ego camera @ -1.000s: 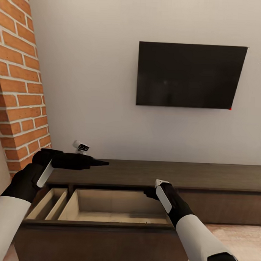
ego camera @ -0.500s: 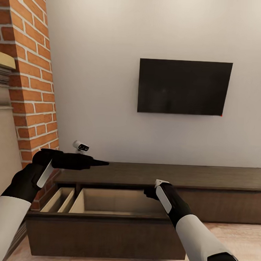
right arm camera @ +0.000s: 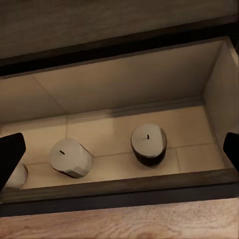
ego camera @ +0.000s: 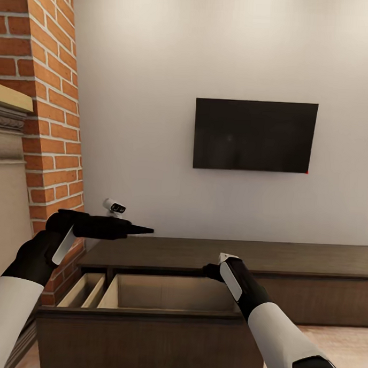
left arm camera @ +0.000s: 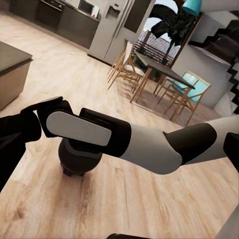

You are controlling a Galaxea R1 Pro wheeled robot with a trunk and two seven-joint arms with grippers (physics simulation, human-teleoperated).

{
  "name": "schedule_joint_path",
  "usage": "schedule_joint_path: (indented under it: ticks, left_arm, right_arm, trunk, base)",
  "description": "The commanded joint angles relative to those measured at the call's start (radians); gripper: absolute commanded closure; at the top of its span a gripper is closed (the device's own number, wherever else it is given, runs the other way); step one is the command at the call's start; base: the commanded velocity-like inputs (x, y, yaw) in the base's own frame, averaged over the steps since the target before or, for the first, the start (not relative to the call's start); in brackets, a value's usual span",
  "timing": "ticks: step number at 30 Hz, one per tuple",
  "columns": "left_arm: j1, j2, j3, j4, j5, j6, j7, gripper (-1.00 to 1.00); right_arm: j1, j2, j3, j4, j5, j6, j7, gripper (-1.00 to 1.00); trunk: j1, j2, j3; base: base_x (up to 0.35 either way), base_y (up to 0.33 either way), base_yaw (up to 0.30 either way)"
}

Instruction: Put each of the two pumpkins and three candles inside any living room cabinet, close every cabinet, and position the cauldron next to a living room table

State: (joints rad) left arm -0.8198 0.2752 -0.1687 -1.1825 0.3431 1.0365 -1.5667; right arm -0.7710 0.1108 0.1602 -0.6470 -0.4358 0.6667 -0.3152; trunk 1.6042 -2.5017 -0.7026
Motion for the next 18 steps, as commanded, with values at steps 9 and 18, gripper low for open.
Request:
schedule_joint_path:
  ticks: [9,18]
  left_arm:
    - [-0.001,0.002,-0.001,-0.002,0.002,0.011,-0.004,-1.0]
    - [-0.001,0.002,0.001,-0.002,0.008,0.011,-0.004,-1.0]
  right_arm:
    - [-0.001,0.0,0.004,-0.001,-0.011,0.002,-0.009,-1.0]
    - [-0.001,0.0,0.004,-0.001,-0.011,0.002,-0.009,-1.0]
  trunk:
    - [-0.001,0.0,0.003]
    - [-0.001,0.0,0.003]
  base:
    - [0.0,0.0,0.0]
    - [0.0,0.0,0.0]
